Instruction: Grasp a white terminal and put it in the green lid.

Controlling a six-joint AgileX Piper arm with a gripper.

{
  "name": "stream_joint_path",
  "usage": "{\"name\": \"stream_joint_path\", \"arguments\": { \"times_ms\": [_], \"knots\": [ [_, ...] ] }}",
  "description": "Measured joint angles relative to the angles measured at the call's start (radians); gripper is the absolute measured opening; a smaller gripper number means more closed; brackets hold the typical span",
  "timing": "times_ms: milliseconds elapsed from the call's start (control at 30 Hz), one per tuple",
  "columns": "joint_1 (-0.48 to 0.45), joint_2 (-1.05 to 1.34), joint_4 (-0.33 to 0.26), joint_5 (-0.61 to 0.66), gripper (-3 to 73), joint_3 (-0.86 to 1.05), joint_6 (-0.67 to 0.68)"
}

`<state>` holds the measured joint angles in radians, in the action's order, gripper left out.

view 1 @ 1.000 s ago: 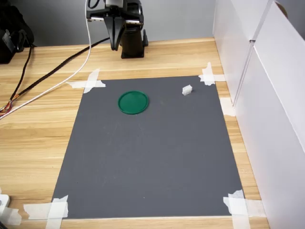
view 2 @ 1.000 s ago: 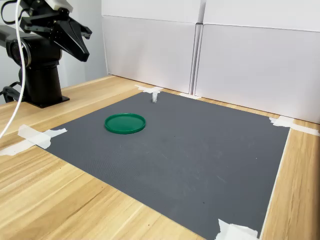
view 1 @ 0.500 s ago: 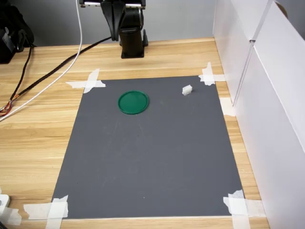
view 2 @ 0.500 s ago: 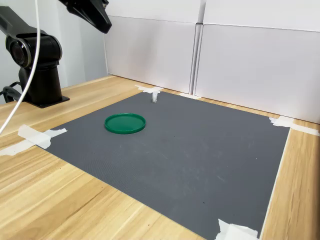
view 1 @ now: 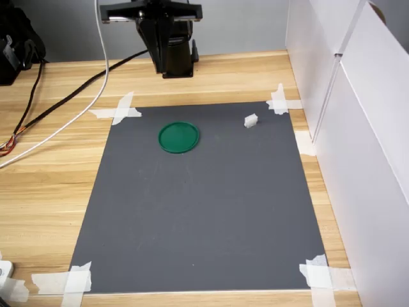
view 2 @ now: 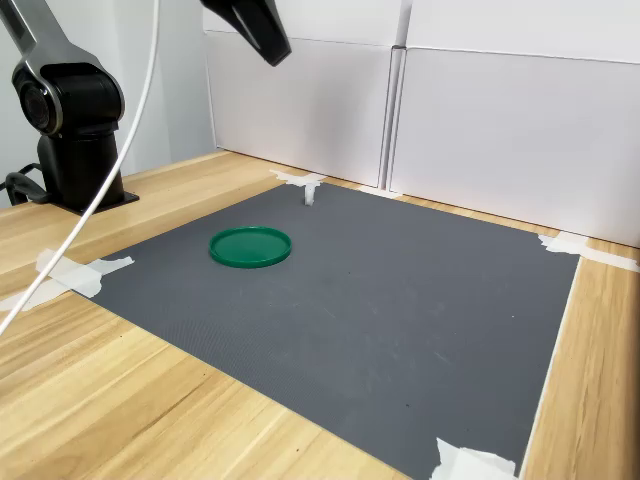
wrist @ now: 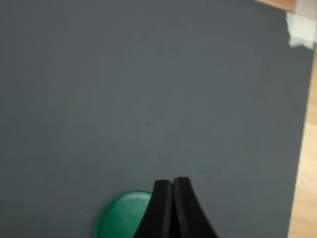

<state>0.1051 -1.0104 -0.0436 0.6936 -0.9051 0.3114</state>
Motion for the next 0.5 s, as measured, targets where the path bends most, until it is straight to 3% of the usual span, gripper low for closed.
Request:
{"name": "stream_joint_path", "arguments": {
  "times_ms": [167,367,500],
  "knots": [
    [0.055,-0.078,-0.041,0.060,-2.1,-0.106,0.129],
    [0.186,-0.154,-0.049,0.175,-2.1,-0.173,0.326],
    [0.253,-0.187,-0.052,0.219,-2.1,-0.192,0.383]
  ]
}}
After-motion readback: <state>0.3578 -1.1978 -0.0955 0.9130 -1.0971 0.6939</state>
